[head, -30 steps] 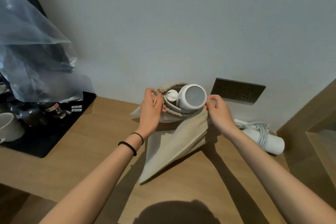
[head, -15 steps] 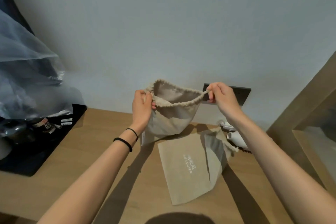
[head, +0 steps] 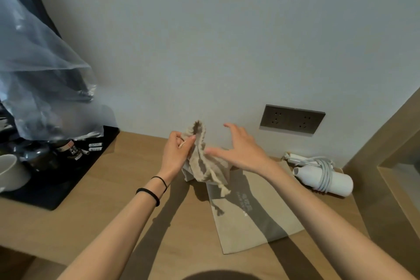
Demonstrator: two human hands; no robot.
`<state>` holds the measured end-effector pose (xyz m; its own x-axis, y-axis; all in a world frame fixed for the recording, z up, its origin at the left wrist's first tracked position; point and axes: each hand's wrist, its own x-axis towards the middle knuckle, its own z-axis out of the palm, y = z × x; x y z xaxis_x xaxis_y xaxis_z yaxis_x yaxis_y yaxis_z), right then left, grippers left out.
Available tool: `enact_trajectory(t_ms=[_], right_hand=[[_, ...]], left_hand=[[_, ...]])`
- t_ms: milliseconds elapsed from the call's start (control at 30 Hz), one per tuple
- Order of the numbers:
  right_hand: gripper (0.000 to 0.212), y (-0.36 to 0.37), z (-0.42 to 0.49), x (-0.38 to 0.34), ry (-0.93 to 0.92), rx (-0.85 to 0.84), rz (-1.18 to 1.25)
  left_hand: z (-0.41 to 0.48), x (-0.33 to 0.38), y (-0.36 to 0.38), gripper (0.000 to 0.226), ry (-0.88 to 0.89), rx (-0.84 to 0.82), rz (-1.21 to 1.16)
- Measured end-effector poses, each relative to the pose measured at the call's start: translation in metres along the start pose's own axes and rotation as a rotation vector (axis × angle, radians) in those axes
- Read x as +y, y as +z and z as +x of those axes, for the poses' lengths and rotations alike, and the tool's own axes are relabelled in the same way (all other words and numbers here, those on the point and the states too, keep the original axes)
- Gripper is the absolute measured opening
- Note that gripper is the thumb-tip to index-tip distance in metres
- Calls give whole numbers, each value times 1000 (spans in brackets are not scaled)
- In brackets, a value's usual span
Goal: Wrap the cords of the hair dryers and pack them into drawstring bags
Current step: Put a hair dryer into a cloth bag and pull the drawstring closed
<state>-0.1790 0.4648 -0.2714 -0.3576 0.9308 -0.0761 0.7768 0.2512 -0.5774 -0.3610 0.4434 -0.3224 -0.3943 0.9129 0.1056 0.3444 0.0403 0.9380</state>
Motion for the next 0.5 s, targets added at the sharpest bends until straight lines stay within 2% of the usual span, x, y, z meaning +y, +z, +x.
enact_trajectory(t_ms=[100, 167, 233, 333, 400, 500], right_hand=[[111, 31, -11, -6, 6, -137, -97], [111, 46, -17, -8, 37, -169, -34], [112, 53, -21, -13, 54, -165, -6], [112, 53, -23, -14, 17, -97, -94], [99, 52, -21, -10, 30, -62, -96], [62, 46, -17, 1, 26, 9, -66]], left_hand=[[-6, -7, -4, 27, -18, 12, 35], [-10, -7, -5, 29, -20, 12, 24], [-13, -2, -4, 32, 1, 7, 15], [-12, 5, -4, 29, 26, -30, -8], [-10, 10, -5, 28, 27, -55, -28], [-6, 15, -7, 27, 30, -56, -38]])
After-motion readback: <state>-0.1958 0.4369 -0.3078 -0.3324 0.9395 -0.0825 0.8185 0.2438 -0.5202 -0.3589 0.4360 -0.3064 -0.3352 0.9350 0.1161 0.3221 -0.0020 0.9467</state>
